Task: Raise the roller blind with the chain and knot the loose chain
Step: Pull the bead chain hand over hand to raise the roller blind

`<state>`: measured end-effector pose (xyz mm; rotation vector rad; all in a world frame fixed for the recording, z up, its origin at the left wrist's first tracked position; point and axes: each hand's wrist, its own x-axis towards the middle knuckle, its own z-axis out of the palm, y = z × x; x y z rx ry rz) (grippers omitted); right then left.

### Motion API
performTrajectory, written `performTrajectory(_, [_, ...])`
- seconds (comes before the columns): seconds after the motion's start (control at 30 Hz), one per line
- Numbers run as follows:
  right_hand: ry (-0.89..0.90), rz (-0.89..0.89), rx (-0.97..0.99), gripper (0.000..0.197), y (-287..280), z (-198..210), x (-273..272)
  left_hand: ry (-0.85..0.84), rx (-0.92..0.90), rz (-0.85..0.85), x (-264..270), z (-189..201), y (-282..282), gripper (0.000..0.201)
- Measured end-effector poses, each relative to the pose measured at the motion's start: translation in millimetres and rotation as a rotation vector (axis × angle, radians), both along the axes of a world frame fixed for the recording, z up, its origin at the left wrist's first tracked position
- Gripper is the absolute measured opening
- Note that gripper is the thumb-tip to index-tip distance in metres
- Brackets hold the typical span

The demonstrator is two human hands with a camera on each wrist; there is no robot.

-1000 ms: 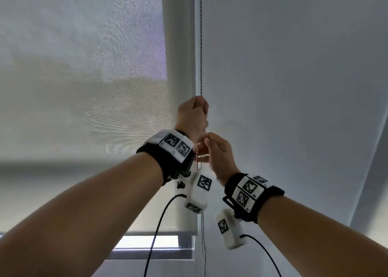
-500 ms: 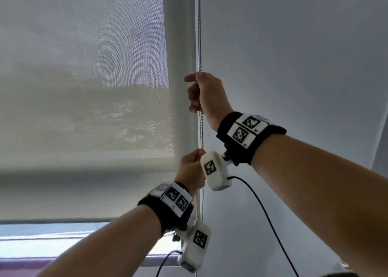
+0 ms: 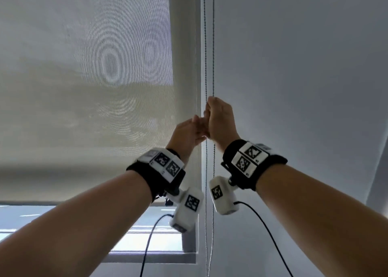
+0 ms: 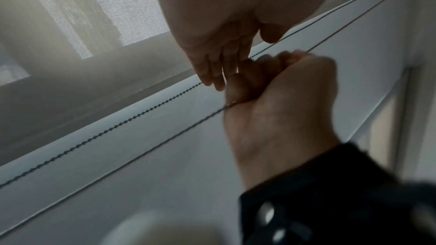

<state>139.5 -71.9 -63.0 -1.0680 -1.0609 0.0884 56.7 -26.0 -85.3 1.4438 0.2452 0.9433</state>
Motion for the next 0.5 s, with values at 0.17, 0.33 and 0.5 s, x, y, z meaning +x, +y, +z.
performTrajectory(0.17, [0.052,0.07,-0.062,0.047,2.1,-43.3,1.8,0.004,0.044,0.008,8.0,23.9,-6.3,0.043])
performTrajectory(0.33, [0.203,0.144,-0.102,0.042,2.9,-92.7,-4.8,0.013,0.054,-0.027,18.8,38.6,-16.3,0.044])
performTrajectory(0.5, [0.157,0.139,-0.063,0.045,-1.9,-119.3,-1.7,-0.035,-0.008,0.003,26.9,36.9,-23.2,0.041])
